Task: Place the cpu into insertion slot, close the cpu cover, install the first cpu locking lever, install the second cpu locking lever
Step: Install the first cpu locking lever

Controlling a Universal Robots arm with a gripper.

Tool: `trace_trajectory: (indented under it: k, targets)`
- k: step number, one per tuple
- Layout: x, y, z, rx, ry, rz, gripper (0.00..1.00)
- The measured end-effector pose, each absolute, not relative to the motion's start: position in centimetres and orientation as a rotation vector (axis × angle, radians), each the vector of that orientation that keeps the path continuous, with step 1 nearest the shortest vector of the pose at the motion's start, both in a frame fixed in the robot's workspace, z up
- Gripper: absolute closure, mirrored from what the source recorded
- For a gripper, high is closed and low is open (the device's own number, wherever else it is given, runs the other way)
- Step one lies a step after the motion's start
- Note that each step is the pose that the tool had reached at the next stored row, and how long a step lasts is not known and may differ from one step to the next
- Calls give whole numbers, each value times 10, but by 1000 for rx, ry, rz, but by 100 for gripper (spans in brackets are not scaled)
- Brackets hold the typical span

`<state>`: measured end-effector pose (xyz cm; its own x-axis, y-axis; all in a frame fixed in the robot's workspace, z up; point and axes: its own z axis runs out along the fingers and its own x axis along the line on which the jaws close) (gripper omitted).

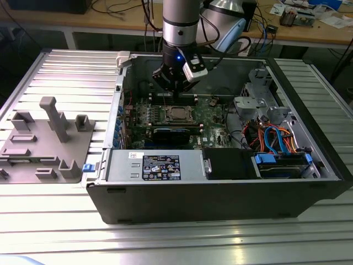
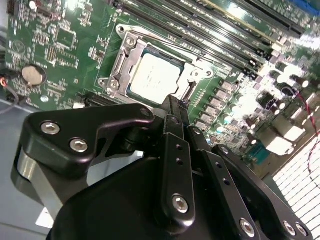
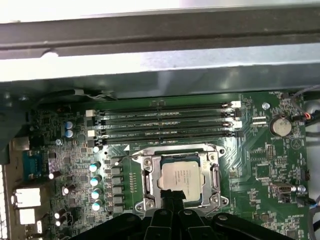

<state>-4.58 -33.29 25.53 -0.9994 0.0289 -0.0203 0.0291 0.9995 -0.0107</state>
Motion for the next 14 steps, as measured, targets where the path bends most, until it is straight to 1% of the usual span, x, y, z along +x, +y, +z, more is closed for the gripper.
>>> trace_trajectory:
  k: [14]
  targets:
    - [-63, -333, 255, -11, 3121, -16, 89]
